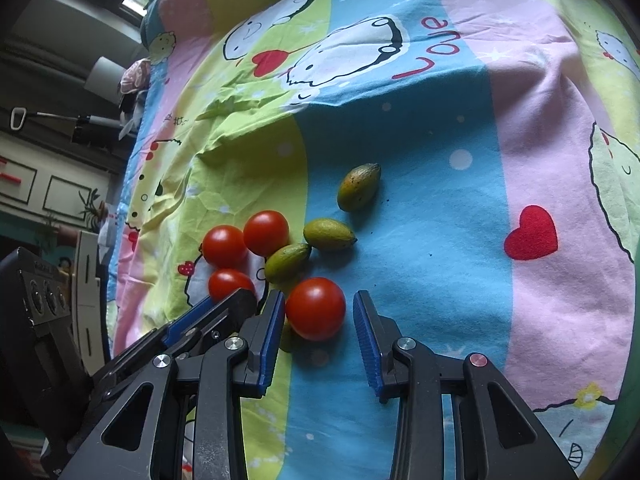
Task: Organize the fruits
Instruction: 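Lower the open right gripper around a red cherry tomato, then close the right gripper on the tomato and carry it toward the bowl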
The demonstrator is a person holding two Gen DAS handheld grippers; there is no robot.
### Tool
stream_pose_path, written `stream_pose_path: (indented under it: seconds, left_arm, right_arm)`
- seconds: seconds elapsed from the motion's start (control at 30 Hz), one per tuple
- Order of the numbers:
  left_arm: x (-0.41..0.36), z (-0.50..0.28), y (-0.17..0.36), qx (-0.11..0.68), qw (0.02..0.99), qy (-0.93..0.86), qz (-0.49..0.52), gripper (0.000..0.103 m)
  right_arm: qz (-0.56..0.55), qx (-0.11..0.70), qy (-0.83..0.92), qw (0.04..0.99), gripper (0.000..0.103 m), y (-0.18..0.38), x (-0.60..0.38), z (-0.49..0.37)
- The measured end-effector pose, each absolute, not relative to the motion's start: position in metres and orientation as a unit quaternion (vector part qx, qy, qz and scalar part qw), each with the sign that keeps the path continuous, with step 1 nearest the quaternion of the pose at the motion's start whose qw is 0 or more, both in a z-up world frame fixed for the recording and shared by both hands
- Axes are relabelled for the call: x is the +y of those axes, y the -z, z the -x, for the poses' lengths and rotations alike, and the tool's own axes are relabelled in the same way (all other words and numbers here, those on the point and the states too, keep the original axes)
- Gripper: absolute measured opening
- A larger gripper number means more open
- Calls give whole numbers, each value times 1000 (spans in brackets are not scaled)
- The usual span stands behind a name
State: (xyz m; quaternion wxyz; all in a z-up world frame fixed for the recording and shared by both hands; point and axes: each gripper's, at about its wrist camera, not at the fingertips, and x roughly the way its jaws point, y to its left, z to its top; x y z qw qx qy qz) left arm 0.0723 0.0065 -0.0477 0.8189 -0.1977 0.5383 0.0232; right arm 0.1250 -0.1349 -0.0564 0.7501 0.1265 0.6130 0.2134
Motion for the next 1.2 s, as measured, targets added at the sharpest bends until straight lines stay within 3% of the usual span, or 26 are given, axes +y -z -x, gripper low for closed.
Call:
stream_pose_path:
  seconds: [0.5,1.2]
  left_arm:
    - [6,-71,43,531,826,-28,189,29]
    - [-21,-49,-14,437,882,25,172,29]
  right_arm:
    - [-125,602,-211,760,33,51,-136,-123]
    - [-151,545,-200,800,33,11,-164,-110]
